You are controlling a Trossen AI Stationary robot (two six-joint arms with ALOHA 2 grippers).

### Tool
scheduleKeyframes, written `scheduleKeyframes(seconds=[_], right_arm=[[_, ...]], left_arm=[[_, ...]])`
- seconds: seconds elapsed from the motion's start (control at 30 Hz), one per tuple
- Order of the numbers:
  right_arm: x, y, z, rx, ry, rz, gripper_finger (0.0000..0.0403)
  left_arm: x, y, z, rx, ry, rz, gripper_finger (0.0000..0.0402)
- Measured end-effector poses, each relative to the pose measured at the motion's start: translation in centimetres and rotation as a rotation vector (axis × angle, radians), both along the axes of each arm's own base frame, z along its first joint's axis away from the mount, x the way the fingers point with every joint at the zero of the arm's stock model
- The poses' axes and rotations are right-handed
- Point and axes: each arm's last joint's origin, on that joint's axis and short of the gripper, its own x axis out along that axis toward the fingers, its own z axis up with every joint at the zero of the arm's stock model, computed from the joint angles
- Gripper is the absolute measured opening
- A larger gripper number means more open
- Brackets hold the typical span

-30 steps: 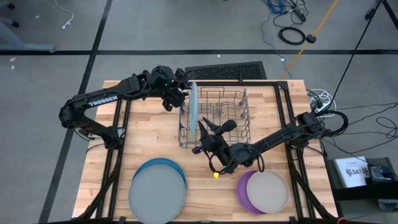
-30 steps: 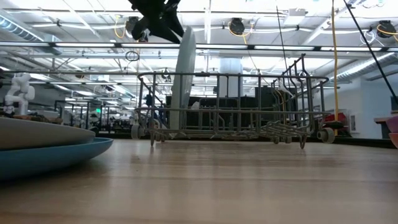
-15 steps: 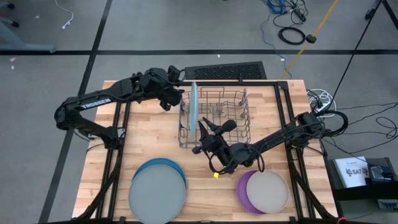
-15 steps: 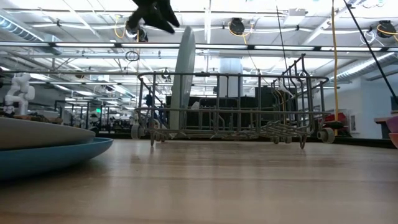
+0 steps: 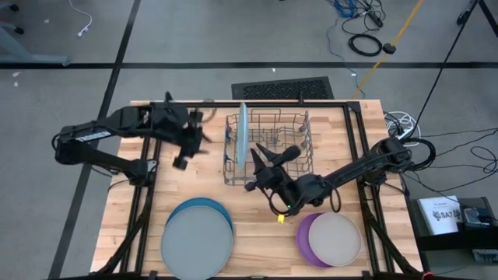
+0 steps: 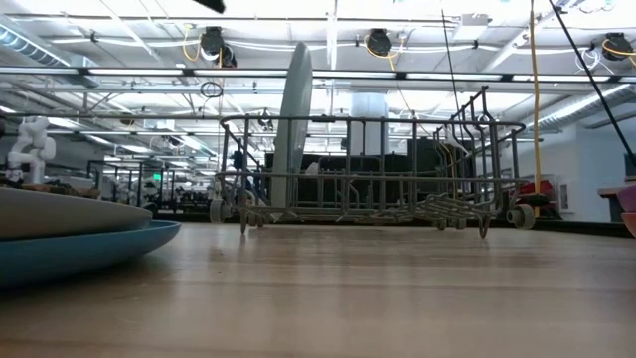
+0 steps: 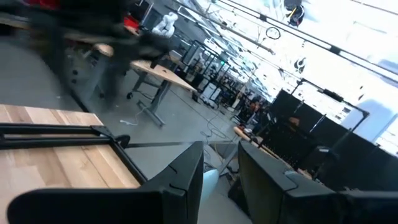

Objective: Sort dishes
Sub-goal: Put the gray plate into the dish rack

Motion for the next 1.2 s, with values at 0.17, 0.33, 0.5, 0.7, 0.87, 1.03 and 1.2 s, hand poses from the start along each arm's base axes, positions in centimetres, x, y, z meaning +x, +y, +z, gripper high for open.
scheduleKeyframes(seconds=[0.17, 0.33, 0.5, 0.7, 0.87, 1.03, 1.2], right_arm=[[-0.6, -0.3, 1.0, -0.019, 0.018, -0.01, 0.0096], [-1.6, -0.5, 2.4, -0.017, 0.001, -0.009, 0.0096], [-2.1, -0.7, 3.2, -0.033, 0.011, -0.013, 0.0096], [-2.6, -1.0, 3.9, -0.039, 0.008, -0.012, 0.0096], [-3.2, -1.1, 4.6, -0.036, -0.004, -0.011, 0.0096], [-3.3, -1.1, 4.7, -0.035, -0.007, -0.01, 0.0096], [-3.2, -1.1, 4.6, -0.042, 0.005, -0.008, 0.0096]], left_arm=[[-0.3, -3.3, -2.6, -0.146, 0.202, 0.002, 0.016], [-0.6, -7.1, -4.5, -0.268, 0.319, 0.033, 0.016], [-0.5, -11.2, -6.0, -0.325, 0.34, 0.037, 0.016], [0.1, -15.7, -9.0, -0.294, 0.423, 0.078, 0.016], [0.7, -18.7, -11.6, -0.306, 0.506, 0.229, 0.016], [0.3, -19.9, -13.4, -0.402, 0.596, 0.605, 0.016], [-1.5, -21.2, -13.6, -0.47, 0.621, 0.836, 0.016]])
